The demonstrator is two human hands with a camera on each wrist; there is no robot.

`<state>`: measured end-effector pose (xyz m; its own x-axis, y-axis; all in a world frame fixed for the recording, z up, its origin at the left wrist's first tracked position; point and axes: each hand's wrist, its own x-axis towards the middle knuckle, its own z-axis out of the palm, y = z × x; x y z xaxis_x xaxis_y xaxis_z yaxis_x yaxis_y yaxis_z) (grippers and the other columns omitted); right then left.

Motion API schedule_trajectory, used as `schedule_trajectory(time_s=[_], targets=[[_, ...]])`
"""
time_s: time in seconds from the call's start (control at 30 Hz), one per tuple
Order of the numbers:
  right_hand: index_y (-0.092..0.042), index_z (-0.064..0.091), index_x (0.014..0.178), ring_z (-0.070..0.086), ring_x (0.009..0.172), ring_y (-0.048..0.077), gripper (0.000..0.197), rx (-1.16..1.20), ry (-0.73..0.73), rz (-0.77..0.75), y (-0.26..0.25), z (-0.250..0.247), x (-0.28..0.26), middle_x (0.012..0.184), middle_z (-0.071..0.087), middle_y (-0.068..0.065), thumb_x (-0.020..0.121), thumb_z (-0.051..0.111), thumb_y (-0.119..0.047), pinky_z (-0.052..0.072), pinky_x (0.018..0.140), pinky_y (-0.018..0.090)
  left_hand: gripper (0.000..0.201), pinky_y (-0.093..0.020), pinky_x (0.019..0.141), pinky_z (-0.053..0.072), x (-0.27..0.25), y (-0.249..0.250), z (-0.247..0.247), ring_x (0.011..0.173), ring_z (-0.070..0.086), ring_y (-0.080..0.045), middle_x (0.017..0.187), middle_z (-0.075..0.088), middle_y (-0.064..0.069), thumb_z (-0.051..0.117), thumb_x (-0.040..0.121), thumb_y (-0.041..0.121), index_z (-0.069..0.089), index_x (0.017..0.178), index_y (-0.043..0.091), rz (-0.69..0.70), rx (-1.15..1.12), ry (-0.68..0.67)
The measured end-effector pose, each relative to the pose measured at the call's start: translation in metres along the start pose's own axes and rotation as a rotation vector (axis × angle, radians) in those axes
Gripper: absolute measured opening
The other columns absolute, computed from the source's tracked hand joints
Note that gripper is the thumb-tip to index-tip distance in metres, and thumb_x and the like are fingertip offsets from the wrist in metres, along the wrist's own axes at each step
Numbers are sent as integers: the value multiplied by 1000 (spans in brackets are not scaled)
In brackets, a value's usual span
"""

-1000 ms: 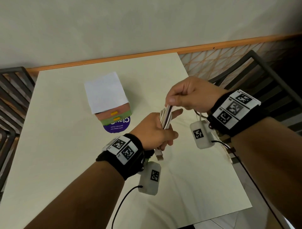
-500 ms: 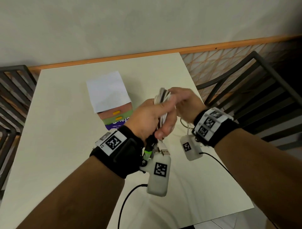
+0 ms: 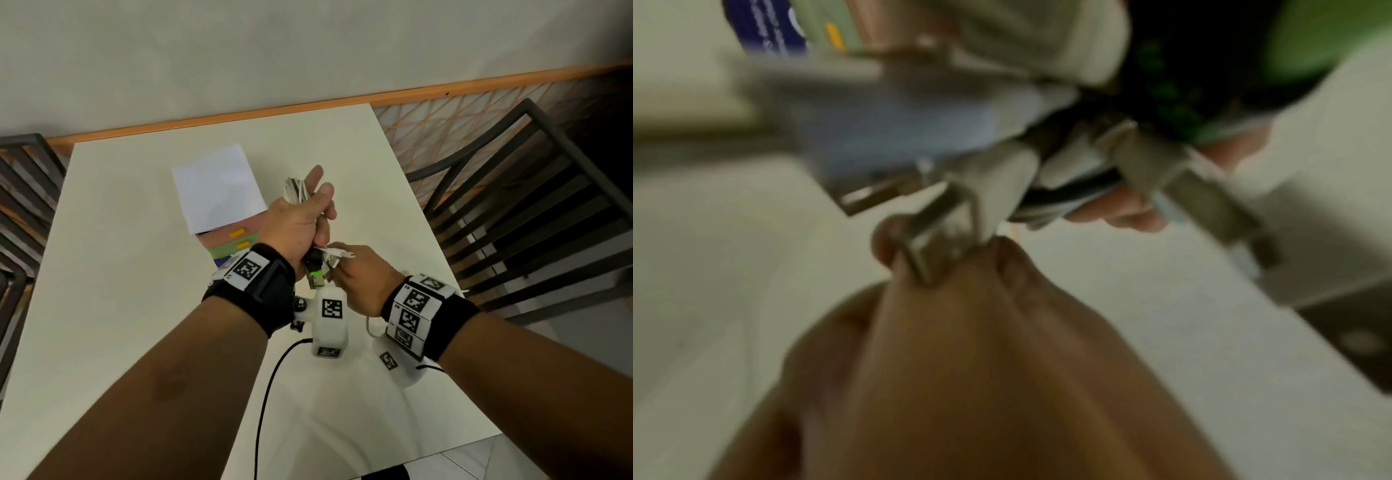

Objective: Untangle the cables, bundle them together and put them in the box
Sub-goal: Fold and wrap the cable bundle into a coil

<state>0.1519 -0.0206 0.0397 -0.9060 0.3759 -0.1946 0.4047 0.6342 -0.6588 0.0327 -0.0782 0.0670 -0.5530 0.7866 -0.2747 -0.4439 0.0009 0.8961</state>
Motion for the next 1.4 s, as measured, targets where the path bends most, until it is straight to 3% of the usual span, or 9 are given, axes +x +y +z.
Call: schedule_trajectory(time_s=[0.13, 0.23, 0.4, 0.57, 0.63, 0.73, 0.87, 1.13, 1.4], targets=[[-4, 57, 90, 46, 62, 14, 26, 39, -180, 54, 0, -9, -3, 70, 51, -1, 101, 39, -20, 37, 64, 31, 38, -25, 49, 44, 3, -16, -7, 45, 56, -13, 105, 72, 10, 66, 95, 20, 61, 133, 18, 37, 305, 54], [-12, 53, 79, 45, 61, 14, 27, 9, -334, 33, -5, -11, -7, 71, 54, 6, 101, 41, -21, 37, 61, 30, 27, -24, 57, 50, 0, -27, -9, 67, 73, -16, 150, 43, 20, 69, 93, 21, 69, 118, 9, 42, 384, 69], [-21, 55, 74, 52, 69, 17, 28, 46, -411, 16, -2, -16, -11, 74, 57, 2, 100, 46, -25, 44, 70, 32, 42, -21, 70, 50, -7, -28, -6, 76, 75, -12, 131, 66, 4, 67, 94, 29, 52, 130, 44, 32, 467, -11], [-17, 68, 89, 62, 76, 8, 20, -88, -485, -49, -2, -41, -16, 84, 69, -7, 96, 54, -30, 53, 77, 30, 107, -32, 76, 54, -13, -30, -14, 78, 71, -19, 81, 74, -6, 29, 71, 93, 35, 153, 25, 122, 1134, -275], [-27, 65, 73, 57, 61, -6, 23, -79, -466, -42, -5, -59, -17, 65, 64, -24, 95, 58, -27, 44, 62, 11, 105, -38, 66, 58, -21, -28, -17, 74, 74, -22, 90, 77, -7, 47, 65, 92, 58, 135, 15, 44, 1027, -359], [-24, 68, 75, 56, 61, -4, 17, -69, -401, -56, -7, -84, -10, 65, 62, -22, 91, 64, -28, 42, 61, 13, 36, -33, 52, 57, -36, -25, -11, 57, 70, -17, 63, 70, 0, 89, 68, 35, 71, 97, 21, -124, 854, -389], [-23, 71, 80, 60, 65, 11, 13, -74, -284, -73, -9, -104, 3, 72, 68, -4, 88, 67, -32, 50, 65, 34, 8, -29, 56, 54, -33, -20, -7, 59, 71, -15, 65, 74, -4, 74, 80, 10, 73, 74, 4, -150, 883, -401], [-24, 68, 78, 57, 60, -5, 17, 135, -25, -142, 5, -105, 18, 66, 64, -20, 94, 61, -25, 41, 57, 7, 44, -30, 56, 47, -45, -8, -2, 59, 50, -35, 49, 60, -6, 66, 84, 13, 63, 128, 8, -152, 264, -439], [-36, 57, 85, 61, 73, -4, 28, 306, 225, -115, 18, -52, 23, 77, 63, -13, 101, 35, -29, 47, 70, 26, 76, -30, 64, 41, -38, 6, 7, 31, 39, -10, 50, 54, -9, 54, 62, 8, 54, 138, 5, -109, -138, -493]])
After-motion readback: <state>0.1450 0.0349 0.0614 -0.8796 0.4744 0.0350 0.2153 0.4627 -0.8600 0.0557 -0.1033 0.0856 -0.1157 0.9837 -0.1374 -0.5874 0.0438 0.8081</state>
